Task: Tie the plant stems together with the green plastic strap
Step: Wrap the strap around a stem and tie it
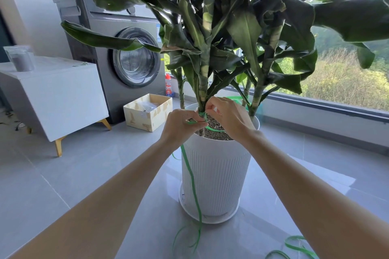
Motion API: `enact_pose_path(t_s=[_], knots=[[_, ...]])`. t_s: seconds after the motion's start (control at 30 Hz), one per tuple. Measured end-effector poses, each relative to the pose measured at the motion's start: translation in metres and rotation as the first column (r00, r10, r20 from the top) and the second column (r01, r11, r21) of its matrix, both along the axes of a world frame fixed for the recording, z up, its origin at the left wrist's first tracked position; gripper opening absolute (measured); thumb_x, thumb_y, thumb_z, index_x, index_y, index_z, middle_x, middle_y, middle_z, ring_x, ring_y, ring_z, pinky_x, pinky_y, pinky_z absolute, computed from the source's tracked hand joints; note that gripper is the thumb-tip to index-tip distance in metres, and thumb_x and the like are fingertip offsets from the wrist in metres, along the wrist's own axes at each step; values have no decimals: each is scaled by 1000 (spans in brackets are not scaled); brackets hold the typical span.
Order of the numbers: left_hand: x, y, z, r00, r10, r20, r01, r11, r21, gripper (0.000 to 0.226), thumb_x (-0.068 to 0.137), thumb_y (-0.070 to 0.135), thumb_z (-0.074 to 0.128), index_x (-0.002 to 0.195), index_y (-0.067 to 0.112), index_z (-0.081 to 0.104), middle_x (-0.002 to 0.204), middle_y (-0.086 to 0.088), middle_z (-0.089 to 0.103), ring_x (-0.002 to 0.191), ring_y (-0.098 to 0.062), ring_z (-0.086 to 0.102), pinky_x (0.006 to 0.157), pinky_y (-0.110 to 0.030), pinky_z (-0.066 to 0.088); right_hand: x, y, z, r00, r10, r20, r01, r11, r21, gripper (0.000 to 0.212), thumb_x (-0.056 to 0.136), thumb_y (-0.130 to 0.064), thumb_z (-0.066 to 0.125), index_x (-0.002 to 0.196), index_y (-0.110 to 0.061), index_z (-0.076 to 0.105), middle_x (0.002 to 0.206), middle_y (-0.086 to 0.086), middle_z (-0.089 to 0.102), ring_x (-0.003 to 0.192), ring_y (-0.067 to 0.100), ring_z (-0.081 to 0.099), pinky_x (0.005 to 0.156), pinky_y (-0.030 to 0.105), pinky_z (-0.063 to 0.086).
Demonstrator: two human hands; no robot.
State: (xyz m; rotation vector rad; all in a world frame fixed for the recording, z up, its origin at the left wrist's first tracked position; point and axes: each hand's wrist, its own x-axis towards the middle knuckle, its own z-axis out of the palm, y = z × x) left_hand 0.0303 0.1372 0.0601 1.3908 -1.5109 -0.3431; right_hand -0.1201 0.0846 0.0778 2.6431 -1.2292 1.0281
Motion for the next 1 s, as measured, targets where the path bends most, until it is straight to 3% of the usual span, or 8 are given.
enact_pose_path(t_s=[0.07, 0.2, 0.33, 0.47, 0.6, 0.67, 0.8, 1.0], knots=[[0, 0, 0, 1000, -6, -5, 6, 1000, 4, 13, 70, 15, 81, 83, 14, 77, 77, 3, 71, 66, -2, 61, 63, -9, 42, 2, 1, 0, 999, -22, -37, 22, 1000, -17, 8, 95, -22, 54, 98, -16, 59, 91, -5, 63, 82, 15, 54, 70, 33, 47], [-1, 1, 0, 999, -28, -14, 28, 1000, 5, 18, 70, 12, 81, 87, 12, 77, 87, -3, 74, 76, -15, 66, 79, -30, 52, 6, 1, -9, 998, -50, -46, 47, 997, -65, 6, 96, -21, 50, 94, -16, 52, 87, -5, 58, 81, 18, 53, 71, 39, 49], [4, -2, -2, 999, -54, 6, 54, 998, 12, 14, 71, 14, 80, 84, 14, 77, 89, -4, 74, 80, -21, 68, 81, -44, 54, 8, 2, -12, 996, -64, -60, 57, 992, -110, 11, 98, -23, 46, 95, -15, 52, 89, -3, 58, 87, 17, 52, 73, 40, 49], [11, -2, 1, 998, -60, 35, 60, 998, 2, 9, 72, 14, 80, 72, 18, 73, 79, 3, 72, 74, -12, 66, 74, -31, 53, 10, 2, -15, 998, -61, -32, 56, 990, -133, 10, 98, -21, 48, 94, -13, 52, 88, -1, 58, 85, 18, 52, 72, 39, 49], [16, 2, 4, 996, -79, 39, 81, 996, -43, 7, 76, 8, 76, 74, 6, 69, 80, -1, 71, 74, -2, 66, 77, -19, 52, 11, 1, -16, 999, -54, -5, 53, 989, -138, 9, 97, -20, 50, 92, -12, 53, 85, 1, 58, 81, 19, 52, 68, 41, 50], [19, 2, 4, 996, -84, 34, 86, 995, -51, 7, 78, 7, 73, 75, 4, 68, 85, -4, 72, 81, -3, 67, 78, -13, 50, 11, 0, -17, 999, -49, 2, 49, 987, -151, 9, 96, -20, 51, 91, -12, 52, 82, 0, 57, 78, 19, 51, 66, 42, 49], [21, -2, 5, 996, -84, -12, 84, 995, -46, 10, 82, 8, 70, 75, 3, 64, 89, -5, 73, 97, -11, 67, 85, -24, 51, 11, 1, -17, 999, -38, 11, 39, 989, -140, 8, 96, -20, 51, 91, -14, 52, 82, -2, 55, 77, 17, 49, 66, 41, 49], [21, -7, 2, 991, -74, -113, 75, 997, 6, 20, 86, 8, 65, 70, 14, 54, 92, 3, 71, 80, -5, 64, 69, -17, 43, 10, 2, -17, 1000, -15, 25, 18, 992, -127, 9, 96, -20, 51, 91, -14, 51, 82, -2, 54, 73, 14, 45, 64, 40, 49]])
